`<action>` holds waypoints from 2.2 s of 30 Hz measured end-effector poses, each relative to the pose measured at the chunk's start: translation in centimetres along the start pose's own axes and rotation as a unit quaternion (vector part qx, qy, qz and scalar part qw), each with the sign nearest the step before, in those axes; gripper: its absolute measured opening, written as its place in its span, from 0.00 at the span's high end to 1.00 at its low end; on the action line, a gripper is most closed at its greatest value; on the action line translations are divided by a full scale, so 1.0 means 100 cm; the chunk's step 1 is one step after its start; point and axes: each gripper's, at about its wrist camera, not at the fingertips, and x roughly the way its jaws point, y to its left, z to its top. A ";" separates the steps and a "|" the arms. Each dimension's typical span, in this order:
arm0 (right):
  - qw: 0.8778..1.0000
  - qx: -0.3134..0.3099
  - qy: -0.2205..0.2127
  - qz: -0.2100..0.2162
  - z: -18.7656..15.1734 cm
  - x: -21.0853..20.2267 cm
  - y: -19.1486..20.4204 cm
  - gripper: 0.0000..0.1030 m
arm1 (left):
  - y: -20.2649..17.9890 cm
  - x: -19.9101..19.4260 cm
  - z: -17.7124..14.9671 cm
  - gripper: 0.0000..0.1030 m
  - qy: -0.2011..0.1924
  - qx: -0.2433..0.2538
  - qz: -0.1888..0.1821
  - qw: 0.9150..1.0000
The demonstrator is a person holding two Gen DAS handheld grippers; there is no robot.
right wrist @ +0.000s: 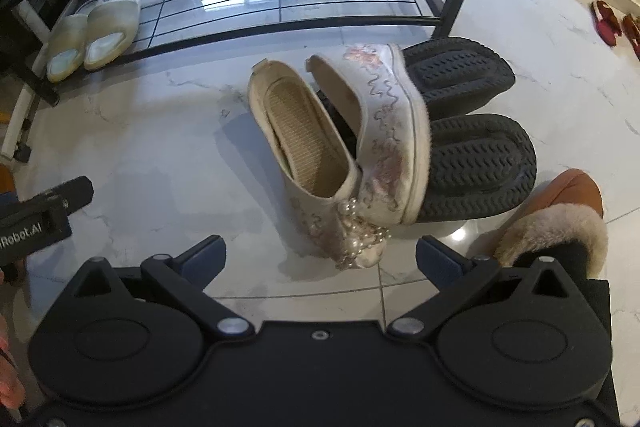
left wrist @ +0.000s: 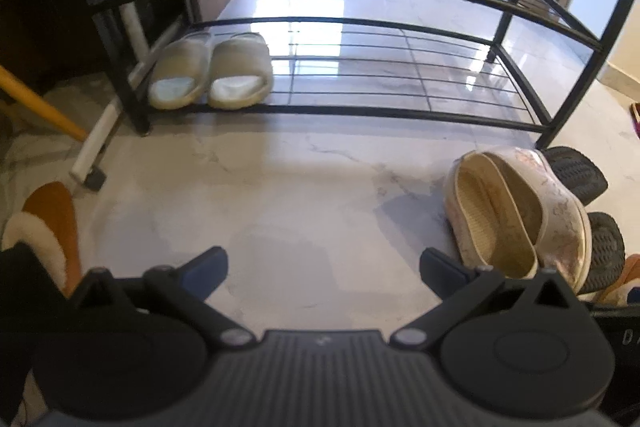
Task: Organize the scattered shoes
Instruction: 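Move the left gripper toward the cream embroidered shoes on the black slippers, then lower the left gripper over one cream embroidered shoe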
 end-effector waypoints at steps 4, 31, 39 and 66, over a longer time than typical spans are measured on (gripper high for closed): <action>1.000 0.000 -0.007 0.001 -0.001 -0.002 -0.001 0.00 | -0.005 0.001 -0.001 0.01 -0.003 0.013 0.012 1.000; 1.000 -0.004 0.026 -0.010 -0.006 0.016 0.000 0.00 | 0.004 0.033 -0.017 0.01 0.129 -0.006 0.025 0.991; 1.000 -0.007 0.016 -0.009 -0.006 0.012 0.000 0.00 | 0.002 0.032 -0.016 0.01 0.120 -0.004 0.028 0.992; 0.986 -0.004 -0.167 -0.017 -0.001 -0.077 -0.063 0.00 | -0.082 0.041 0.015 0.01 -0.011 0.023 -0.040 0.999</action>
